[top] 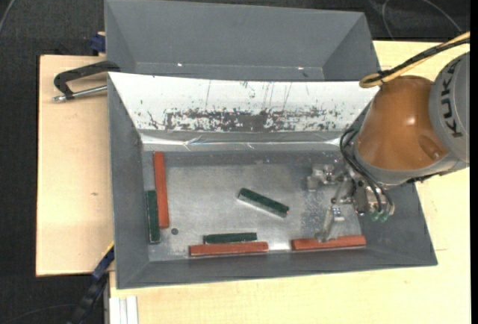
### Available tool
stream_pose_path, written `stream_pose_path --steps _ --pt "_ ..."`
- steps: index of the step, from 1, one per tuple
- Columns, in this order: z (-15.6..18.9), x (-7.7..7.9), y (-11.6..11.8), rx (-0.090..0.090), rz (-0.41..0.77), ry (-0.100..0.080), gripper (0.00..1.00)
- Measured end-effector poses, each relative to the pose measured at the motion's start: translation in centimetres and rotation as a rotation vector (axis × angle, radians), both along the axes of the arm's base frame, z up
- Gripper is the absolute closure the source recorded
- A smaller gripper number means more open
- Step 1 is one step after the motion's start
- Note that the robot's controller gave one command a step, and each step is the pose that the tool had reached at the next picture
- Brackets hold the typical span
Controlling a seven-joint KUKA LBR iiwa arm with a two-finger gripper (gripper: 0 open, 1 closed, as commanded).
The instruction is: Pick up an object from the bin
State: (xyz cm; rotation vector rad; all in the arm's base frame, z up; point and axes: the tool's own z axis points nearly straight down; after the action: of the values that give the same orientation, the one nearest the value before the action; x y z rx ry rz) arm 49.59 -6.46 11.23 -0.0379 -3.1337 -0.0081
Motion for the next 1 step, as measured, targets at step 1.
stream_pose_path --steps 1 --pt "-4.42 2.47 6.58 0.0 0.074 -0.006 0.0"
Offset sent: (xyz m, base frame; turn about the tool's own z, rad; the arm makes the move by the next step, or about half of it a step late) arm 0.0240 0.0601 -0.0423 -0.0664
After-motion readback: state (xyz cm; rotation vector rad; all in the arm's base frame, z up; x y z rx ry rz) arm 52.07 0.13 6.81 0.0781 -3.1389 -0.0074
